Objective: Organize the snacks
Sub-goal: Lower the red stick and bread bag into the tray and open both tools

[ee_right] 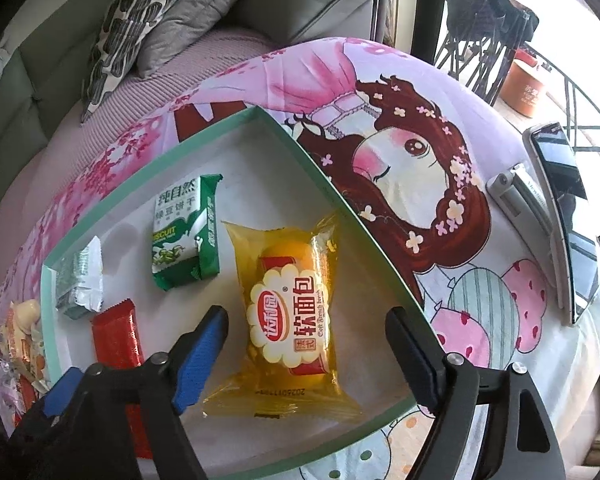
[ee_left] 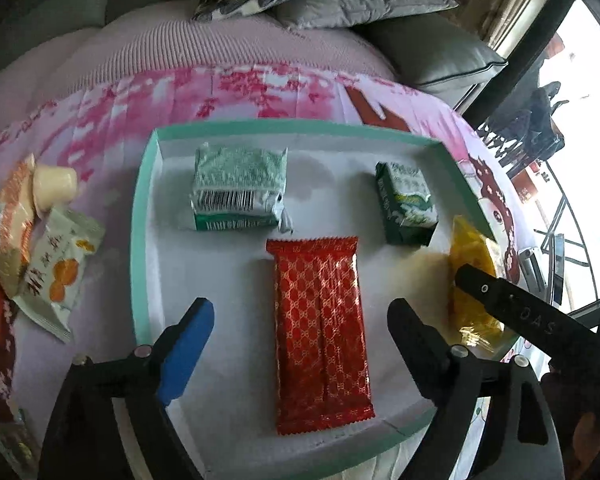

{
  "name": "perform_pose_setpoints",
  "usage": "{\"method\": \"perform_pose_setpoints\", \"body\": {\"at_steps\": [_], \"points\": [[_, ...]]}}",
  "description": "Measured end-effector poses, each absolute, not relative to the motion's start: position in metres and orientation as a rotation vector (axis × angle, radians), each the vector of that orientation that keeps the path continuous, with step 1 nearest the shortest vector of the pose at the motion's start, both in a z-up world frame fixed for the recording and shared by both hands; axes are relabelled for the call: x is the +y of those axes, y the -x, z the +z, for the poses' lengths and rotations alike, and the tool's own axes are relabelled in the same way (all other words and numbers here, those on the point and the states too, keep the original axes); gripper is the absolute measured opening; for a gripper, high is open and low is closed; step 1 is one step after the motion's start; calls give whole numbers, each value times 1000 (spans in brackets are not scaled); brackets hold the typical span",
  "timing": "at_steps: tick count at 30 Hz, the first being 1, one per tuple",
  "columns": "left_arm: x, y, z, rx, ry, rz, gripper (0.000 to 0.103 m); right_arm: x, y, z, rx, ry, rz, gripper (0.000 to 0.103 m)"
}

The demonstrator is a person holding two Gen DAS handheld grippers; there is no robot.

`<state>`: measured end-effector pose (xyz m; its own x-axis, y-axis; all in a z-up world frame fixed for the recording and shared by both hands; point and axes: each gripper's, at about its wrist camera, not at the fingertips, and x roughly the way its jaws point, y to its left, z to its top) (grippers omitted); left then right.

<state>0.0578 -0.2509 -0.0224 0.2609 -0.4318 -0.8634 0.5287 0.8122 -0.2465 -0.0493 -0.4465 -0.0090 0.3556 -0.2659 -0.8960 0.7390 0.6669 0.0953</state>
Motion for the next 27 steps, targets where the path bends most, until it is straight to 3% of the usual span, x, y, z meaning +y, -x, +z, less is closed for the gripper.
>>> {"method": "perform_pose_setpoints", "body": {"at_steps": [12, 27], "points": [[-212, -63, 19, 1009, -68, -470, 89, -443, 53, 7, 967, -518, -702, 88], [-160, -87, -4, 1097, -57, -148, 89, -416, 40, 19, 935, -401, -635, 88]]}}
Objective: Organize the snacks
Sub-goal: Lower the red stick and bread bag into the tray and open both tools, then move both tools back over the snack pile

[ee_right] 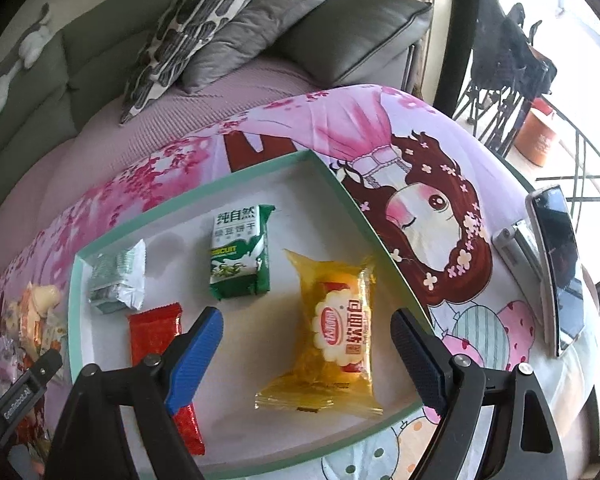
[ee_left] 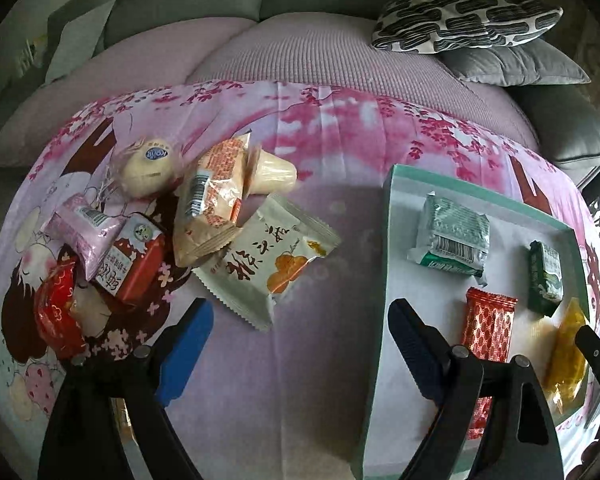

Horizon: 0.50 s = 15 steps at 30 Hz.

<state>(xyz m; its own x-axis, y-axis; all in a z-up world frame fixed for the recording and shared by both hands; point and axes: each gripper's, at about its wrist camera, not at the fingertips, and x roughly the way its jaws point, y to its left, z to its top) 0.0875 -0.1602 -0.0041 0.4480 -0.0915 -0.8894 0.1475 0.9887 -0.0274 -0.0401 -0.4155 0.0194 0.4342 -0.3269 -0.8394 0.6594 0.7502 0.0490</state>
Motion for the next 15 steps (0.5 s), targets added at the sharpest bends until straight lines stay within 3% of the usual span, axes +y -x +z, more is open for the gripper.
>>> {"method": "perform_pose_setpoints", "body": {"at_steps": [4, 5, 6, 7, 15], "points": [[-165, -86, -5, 1092, -70, -165, 90, -416, 40, 18, 939, -403, -635, 88], [-166, -87, -6, 1087, -78, -168, 93, -416, 40, 18, 941, -403, -633, 90], [-166, -87, -6, 1080, -86, -167, 103, -415, 39, 17, 943, -401, -631, 93], [-167, -87, -5, 1068, -93, -165, 103, -414, 38, 17, 943, -393, -630, 103], [-169, -85, 1, 997, -90, -179, 103, -408, 35, 18, 933, -362, -607, 103]]}}
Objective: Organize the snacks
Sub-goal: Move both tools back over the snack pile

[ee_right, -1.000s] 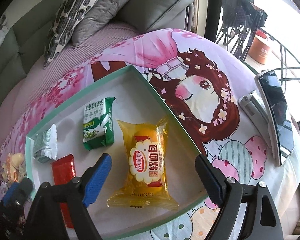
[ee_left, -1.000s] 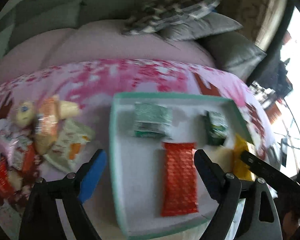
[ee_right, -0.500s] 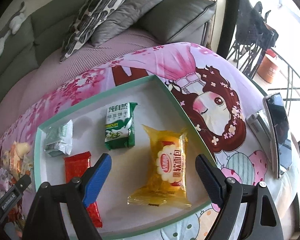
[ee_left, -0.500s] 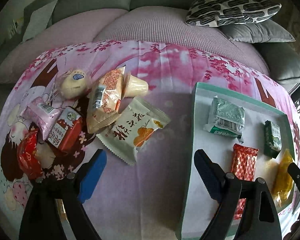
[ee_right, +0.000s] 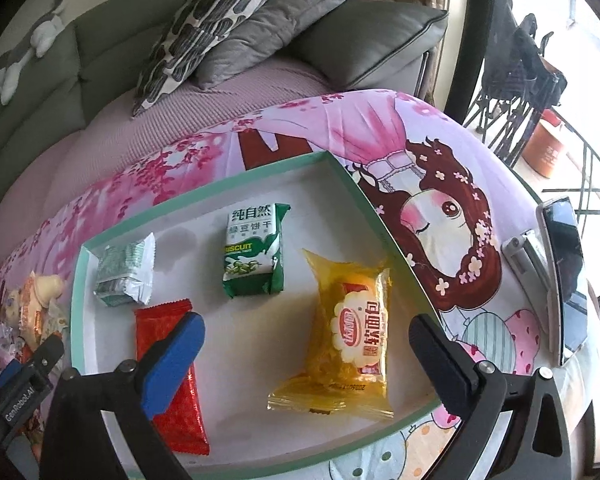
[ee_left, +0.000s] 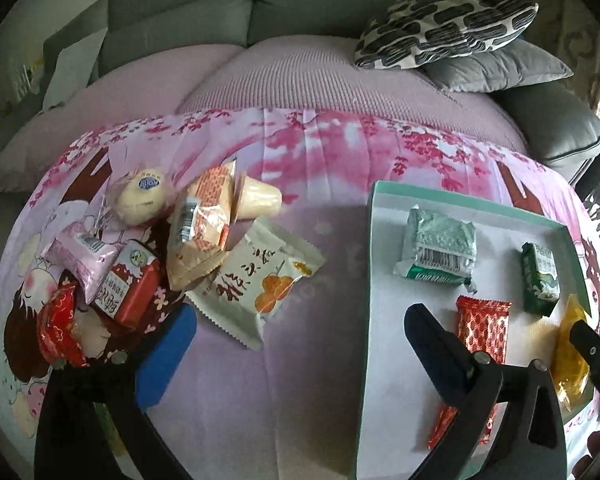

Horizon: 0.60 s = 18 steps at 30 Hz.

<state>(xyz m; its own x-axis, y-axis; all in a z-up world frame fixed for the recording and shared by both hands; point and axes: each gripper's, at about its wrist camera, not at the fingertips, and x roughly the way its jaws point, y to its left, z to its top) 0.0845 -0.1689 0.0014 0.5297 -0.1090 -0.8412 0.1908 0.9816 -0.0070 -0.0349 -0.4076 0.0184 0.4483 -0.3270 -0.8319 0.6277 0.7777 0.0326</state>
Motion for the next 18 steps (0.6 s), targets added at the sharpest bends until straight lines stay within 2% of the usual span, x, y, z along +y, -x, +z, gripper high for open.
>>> {"method": "perform_pose_setpoints", "body": {"at_steps": [10, 15, 18], "points": [[-164, -81, 14, 964, -77, -236, 103, -403, 35, 23, 919, -365, -599, 103], [-147, -79, 25, 923, -275, -177, 103, -380, 28, 29, 896, -340, -553, 103], [-120, -84, 23, 947, -295, -90, 103, -361, 21, 29, 901, -325, -504, 103]]}}
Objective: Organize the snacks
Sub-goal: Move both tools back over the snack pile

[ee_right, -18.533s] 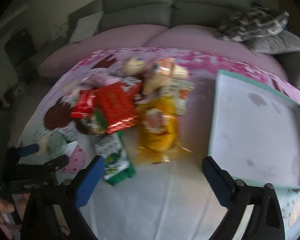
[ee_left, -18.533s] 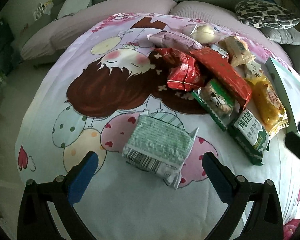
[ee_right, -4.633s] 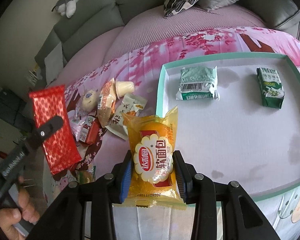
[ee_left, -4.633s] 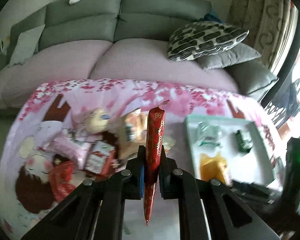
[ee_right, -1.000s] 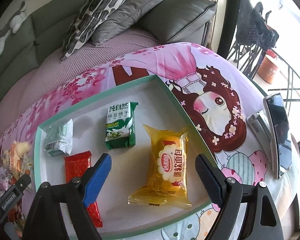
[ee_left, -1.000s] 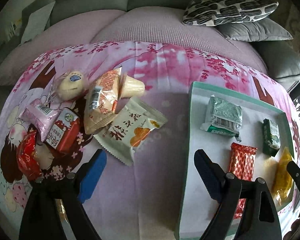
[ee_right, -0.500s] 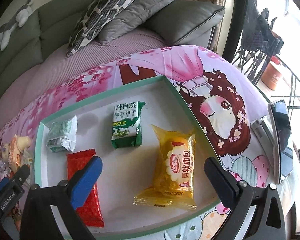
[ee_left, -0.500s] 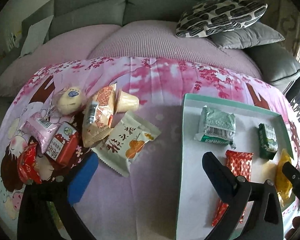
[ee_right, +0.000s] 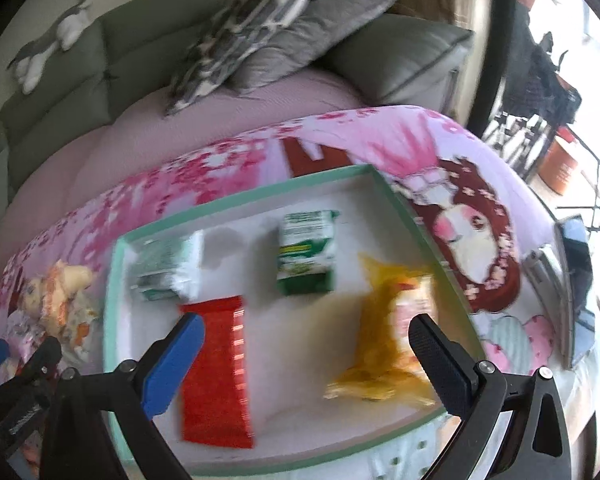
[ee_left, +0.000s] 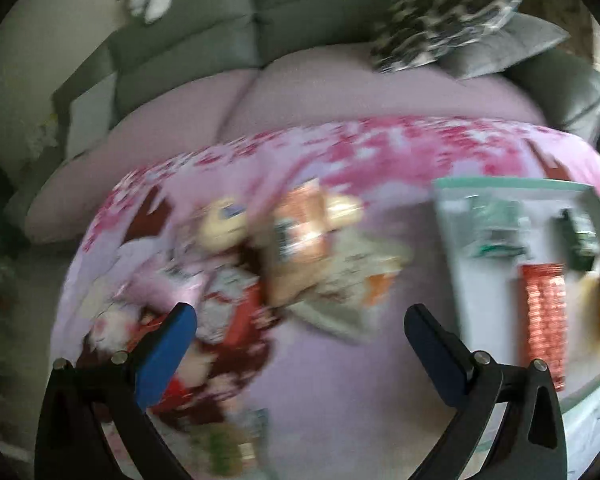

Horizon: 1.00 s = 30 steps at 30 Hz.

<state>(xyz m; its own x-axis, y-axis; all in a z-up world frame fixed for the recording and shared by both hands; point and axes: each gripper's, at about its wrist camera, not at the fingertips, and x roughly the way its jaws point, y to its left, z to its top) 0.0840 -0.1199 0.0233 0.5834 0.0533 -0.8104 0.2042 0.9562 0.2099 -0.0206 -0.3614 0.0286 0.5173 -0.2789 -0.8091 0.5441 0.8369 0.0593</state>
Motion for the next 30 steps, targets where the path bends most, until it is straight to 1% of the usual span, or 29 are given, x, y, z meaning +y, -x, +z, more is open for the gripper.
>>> {"method": "perform_pose_setpoints", "body": {"at_steps": [11, 15, 21, 30], "points": [[-6, -86, 35, 951, -152, 227, 103, -271, -5, 21, 931, -238, -276, 103], [20, -82, 36, 949, -112, 281, 103, -247, -10, 17, 945, -225, -207, 103], [36, -84, 30, 982, -35, 263, 103, -222, -14, 11, 963, -196, -145, 103], [34, -91, 13, 1039, 12, 180, 103, -214, -23, 0, 989, -211, -116, 103]]}}
